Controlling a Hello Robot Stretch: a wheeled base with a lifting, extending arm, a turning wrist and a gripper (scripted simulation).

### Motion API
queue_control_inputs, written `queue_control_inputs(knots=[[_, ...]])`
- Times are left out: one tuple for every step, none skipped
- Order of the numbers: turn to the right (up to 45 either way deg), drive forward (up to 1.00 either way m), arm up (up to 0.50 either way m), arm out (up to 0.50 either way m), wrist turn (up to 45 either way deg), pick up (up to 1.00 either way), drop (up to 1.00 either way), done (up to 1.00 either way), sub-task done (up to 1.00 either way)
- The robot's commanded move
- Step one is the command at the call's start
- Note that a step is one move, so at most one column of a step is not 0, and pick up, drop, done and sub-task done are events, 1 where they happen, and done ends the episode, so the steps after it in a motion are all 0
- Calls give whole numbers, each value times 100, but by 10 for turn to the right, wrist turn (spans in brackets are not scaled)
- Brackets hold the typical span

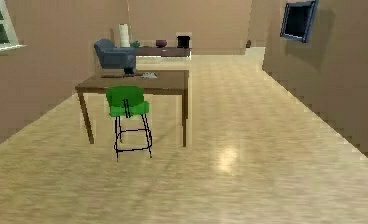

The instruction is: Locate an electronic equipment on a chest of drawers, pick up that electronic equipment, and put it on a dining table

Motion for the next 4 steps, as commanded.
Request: queue_control_inputs(knots=[[150, 0, 0, 0, 0, 0, 0, 0, 0], [0, 100, 0, 0, 0, 0, 0, 0, 0], [0, 90, 0, 0, 0, 0, 0, 0, 0], [0, 100, 0, 0, 0, 0, 0, 0, 0]])
